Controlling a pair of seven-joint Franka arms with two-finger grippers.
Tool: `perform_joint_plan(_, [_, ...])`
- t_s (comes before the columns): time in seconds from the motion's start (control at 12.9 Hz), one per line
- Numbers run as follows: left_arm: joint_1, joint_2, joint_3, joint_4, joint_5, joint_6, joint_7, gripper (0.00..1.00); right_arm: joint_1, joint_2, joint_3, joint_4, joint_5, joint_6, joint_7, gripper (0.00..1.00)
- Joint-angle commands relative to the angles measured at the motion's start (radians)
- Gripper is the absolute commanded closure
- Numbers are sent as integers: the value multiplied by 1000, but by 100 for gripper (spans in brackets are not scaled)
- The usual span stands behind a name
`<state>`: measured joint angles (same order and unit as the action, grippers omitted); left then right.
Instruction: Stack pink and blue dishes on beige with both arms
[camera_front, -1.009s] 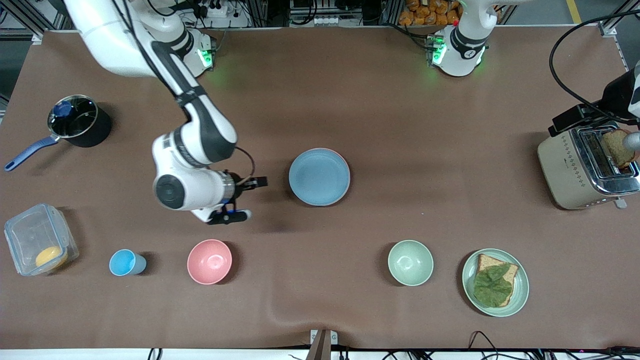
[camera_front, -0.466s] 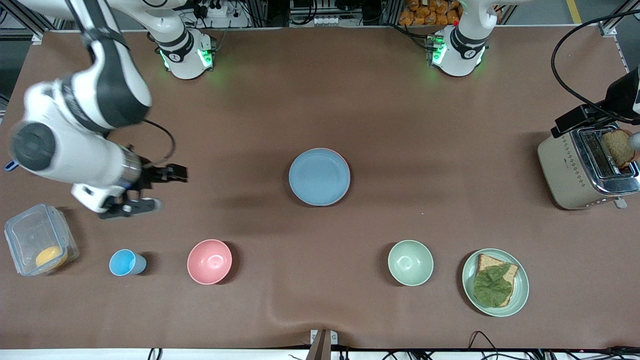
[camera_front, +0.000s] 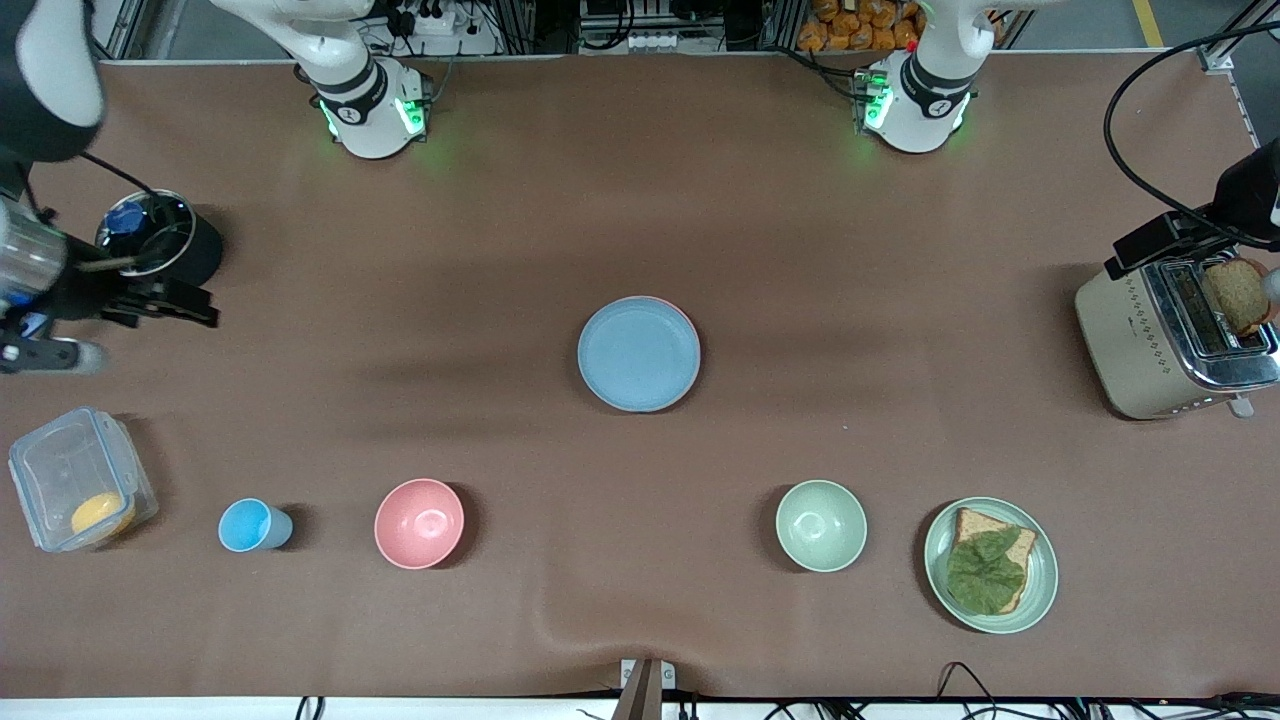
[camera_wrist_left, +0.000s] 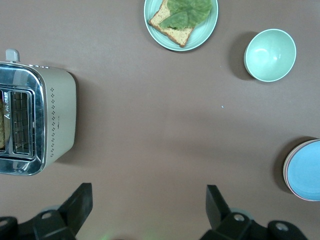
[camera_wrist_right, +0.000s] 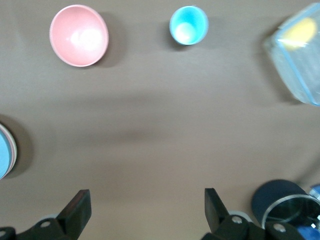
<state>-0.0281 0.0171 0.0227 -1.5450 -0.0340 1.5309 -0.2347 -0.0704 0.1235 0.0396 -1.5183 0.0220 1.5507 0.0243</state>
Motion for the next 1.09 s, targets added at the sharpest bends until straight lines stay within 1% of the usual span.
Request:
perform_joint_plan(0.0, [2, -12, 2, -4, -3, 9, 22, 0, 34, -54, -40, -7, -8, -20, 5, 0])
perform_joint_plan(0.08, [2, -12, 2, -7, -4, 8, 20, 0, 44, -77, -61, -7, -13, -18, -3, 0])
perform_joint_plan(0.23, [2, -12, 0, -21, -4, 2, 20, 0, 78, -90, -95, -7, -11, -20, -3, 0])
perform_joint_plan(0.7, [-9, -28, -13, -17, -4, -8, 22, 0, 80, -96, -90, 0, -16, -12, 3, 0])
perform_joint_plan(0.85, [-9, -32, -55, -15, -4, -28, 20, 0, 86, -96, -84, 0, -19, -17, 5, 0])
perform_joint_plan(1.01, [-9, -37, -79, -20, -6, -41, 20, 0, 80, -96, -89, 0, -19, -14, -1, 0])
